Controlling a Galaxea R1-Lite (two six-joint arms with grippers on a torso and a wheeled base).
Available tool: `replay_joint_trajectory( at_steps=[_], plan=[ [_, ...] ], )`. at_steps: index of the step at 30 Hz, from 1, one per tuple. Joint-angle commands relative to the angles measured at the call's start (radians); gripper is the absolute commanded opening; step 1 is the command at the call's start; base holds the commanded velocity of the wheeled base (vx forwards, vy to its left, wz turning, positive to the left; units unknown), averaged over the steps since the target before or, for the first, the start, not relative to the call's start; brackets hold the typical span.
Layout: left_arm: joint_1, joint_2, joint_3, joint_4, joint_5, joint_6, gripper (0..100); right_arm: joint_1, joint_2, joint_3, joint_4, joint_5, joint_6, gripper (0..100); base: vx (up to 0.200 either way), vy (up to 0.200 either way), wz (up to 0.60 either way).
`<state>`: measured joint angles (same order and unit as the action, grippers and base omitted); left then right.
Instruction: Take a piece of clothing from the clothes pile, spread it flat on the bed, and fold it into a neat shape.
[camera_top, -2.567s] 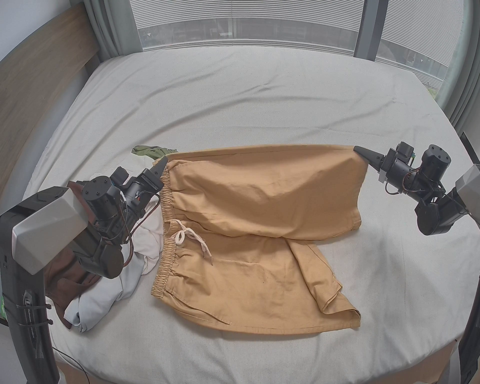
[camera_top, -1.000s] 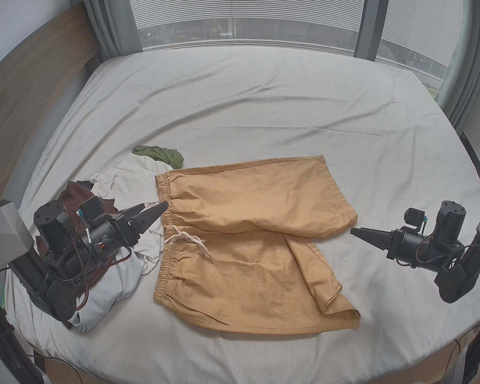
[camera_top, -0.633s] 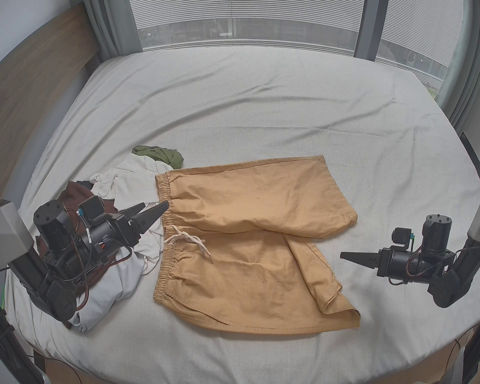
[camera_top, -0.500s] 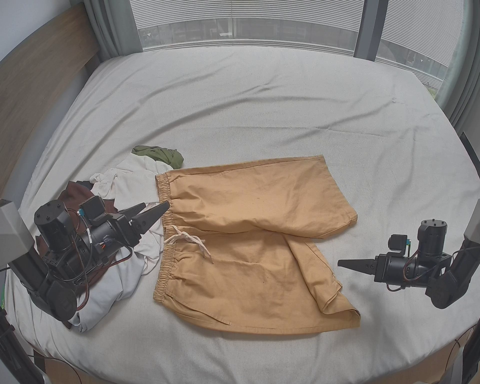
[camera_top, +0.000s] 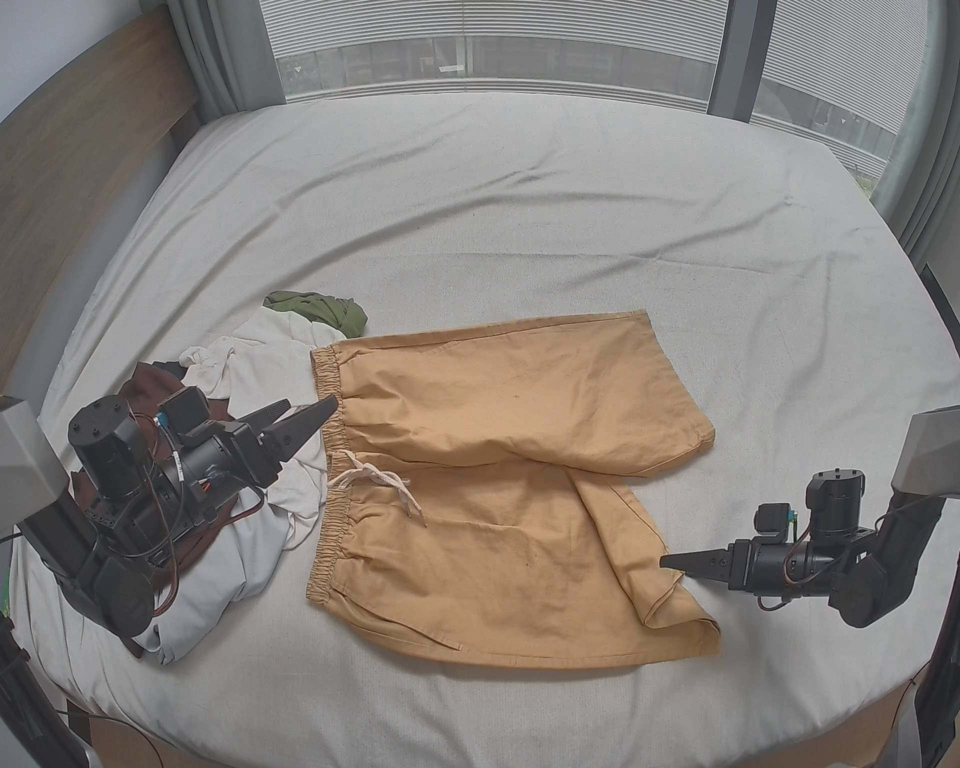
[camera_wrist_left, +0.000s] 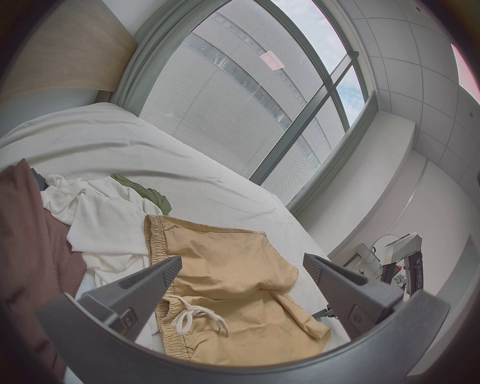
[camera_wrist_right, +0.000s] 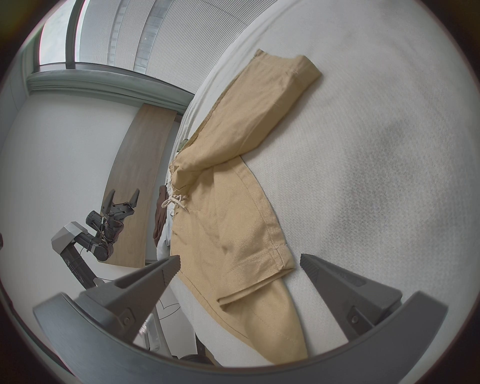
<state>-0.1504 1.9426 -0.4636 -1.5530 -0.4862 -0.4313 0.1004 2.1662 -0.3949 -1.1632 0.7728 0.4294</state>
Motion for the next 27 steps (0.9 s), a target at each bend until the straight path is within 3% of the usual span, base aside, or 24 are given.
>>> replay_joint_trajectory(
  at_steps=[1,27],
  plan=[
    [0.002,-0.002,-0.001,-0.001,0.0,-0.001,100,0.018,0.046,-0.004,0.0,-0.003,0.002,100,0.0,0.0,0.0],
    [0.0,-0.005,-0.007,-0.001,0.0,-0.001,100,0.055,-0.051,-0.012,-0.009,-0.001,0.023,100,0.0,0.0,0.0]
  ],
)
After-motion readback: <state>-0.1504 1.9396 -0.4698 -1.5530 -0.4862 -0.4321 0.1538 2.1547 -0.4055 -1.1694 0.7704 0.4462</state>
